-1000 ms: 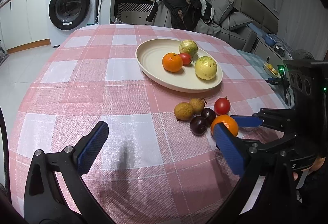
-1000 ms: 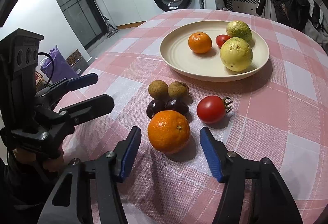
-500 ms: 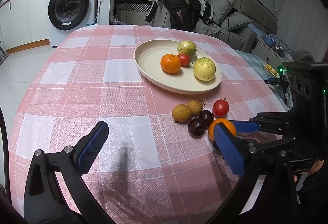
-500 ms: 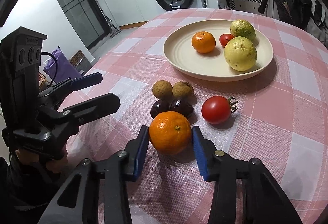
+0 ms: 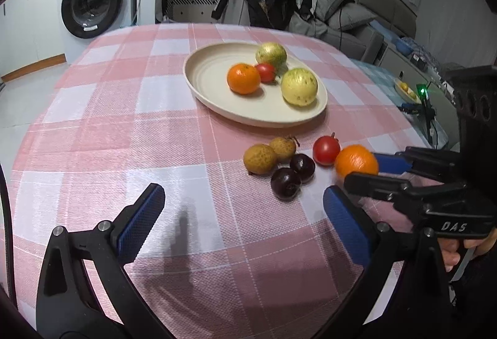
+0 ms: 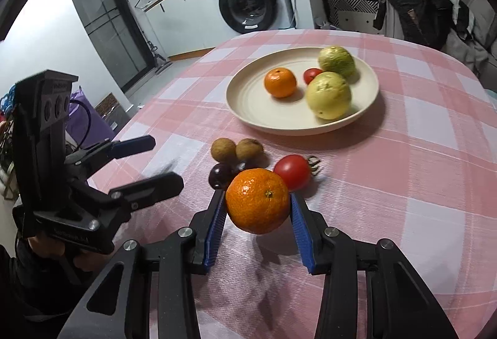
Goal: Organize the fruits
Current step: 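Move the right tool to the second orange beside the kiwis and close on it, then grasp a dark plum with the left tool while the right tool lifts the orange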
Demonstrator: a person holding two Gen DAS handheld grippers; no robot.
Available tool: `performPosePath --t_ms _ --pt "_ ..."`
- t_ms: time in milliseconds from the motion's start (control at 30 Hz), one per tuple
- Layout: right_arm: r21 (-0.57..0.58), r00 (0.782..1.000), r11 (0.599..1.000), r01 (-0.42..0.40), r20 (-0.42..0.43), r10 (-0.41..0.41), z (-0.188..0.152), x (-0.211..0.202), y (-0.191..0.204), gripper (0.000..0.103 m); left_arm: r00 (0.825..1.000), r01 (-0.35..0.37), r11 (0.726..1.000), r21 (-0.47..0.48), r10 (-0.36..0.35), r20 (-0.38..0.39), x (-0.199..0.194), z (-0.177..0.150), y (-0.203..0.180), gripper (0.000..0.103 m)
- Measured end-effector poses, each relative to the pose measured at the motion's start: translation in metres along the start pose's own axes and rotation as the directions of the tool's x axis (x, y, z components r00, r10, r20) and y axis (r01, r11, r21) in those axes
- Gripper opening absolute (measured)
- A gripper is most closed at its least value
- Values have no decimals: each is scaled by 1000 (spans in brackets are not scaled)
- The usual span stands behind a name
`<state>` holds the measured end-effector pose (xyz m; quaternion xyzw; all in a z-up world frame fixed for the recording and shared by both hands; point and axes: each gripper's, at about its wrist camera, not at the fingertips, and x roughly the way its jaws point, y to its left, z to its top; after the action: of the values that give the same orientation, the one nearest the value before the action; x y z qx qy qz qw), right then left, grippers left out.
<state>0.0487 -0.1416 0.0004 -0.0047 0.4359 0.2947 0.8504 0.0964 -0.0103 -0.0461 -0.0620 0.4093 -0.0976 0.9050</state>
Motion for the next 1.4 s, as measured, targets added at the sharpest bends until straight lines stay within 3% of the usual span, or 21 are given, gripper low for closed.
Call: performPosePath --t_ms 67,267,433,700,1067,1400 --pt "9 1000 1000 5 5 -5 0 -3 -4 43 1000 1 1000 6 -1 -30 8 1 -3 99" --pt "35 1000 999 1 14 -2 -3 -8 -10 43 995 15 999 46 -11 -100 28 2 -17 73" --pt "42 1000 999 5 15 -5 -3 -9 -14 43 994 36 997 73 -28 -108 35 4 -25 50" --pt "60 1000 998 13 20 -14 -5 -11 -21 43 993 55 993 106 -43 -113 39 5 -35 22" --pt "63 1000 998 16 22 -18 -5 -13 -22 43 995 65 992 110 -56 -87 28 4 -31 22" --pt "67 997 997 30 66 -34 3 -22 -20 43 998 68 993 98 -69 9 -6 14 -22 22"
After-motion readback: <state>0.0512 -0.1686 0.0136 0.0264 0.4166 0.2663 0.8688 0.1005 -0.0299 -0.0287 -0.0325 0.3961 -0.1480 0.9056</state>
